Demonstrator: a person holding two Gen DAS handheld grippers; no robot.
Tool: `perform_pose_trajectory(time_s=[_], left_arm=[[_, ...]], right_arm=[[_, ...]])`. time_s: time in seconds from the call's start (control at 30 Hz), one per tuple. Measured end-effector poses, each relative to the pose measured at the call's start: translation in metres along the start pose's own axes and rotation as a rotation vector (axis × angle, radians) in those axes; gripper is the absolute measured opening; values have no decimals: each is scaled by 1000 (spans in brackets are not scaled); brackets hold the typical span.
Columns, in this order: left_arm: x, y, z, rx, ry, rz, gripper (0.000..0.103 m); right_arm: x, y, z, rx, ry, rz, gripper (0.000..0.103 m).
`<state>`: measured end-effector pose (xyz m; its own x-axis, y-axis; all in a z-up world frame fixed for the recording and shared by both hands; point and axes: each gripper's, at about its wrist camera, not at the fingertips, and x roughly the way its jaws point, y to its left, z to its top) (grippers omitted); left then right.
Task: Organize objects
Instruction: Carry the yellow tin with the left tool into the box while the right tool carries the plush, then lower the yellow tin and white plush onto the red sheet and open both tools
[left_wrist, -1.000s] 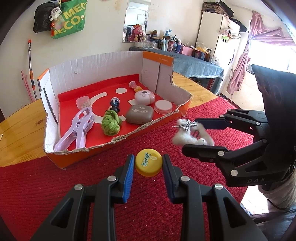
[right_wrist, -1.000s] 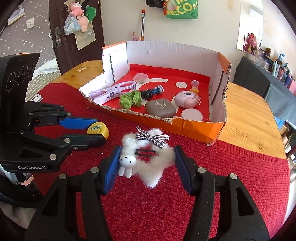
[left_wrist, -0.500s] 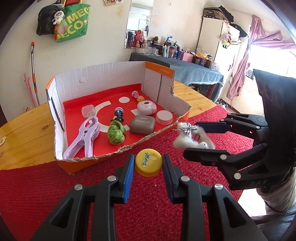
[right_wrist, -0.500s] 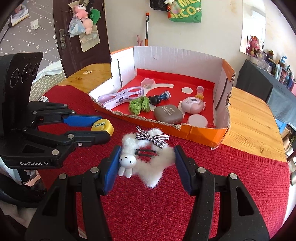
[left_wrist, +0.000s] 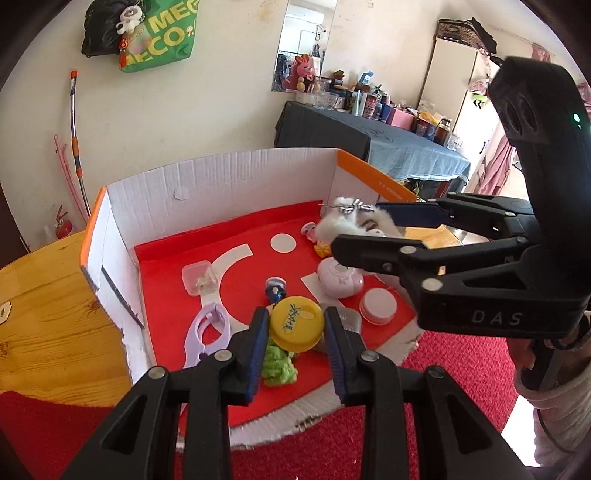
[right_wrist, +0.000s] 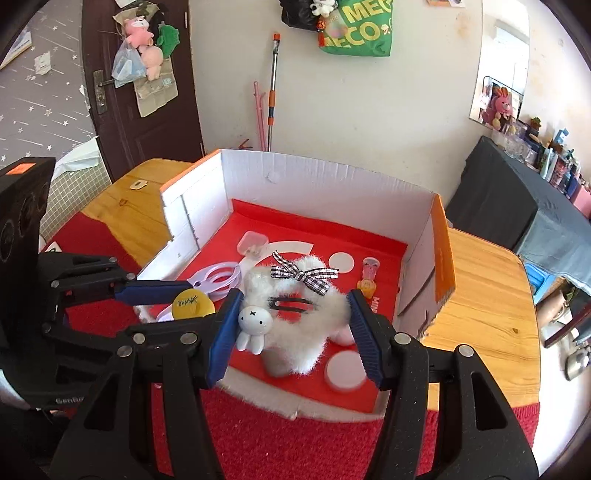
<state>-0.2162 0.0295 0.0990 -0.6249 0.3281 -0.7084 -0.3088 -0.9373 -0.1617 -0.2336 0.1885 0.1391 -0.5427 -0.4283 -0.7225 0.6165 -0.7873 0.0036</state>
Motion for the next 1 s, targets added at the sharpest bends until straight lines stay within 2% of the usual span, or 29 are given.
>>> perform_pose_trajectory(time_s=[0.2,0.4,0.67,1.0], left_arm=[[37,14,23,-28,62,30,32],[64,29,35,-60,114,55,32],[85,35,41,-52,147,95,32],[104,41,39,-69,203,103,32]], right_arm=[[52,-18,33,55,98,-4,56],[90,-30,44,103,181,-1,55],[118,-33,48,105,261,-11,56],[139,-39,45,106,325,-36,56]])
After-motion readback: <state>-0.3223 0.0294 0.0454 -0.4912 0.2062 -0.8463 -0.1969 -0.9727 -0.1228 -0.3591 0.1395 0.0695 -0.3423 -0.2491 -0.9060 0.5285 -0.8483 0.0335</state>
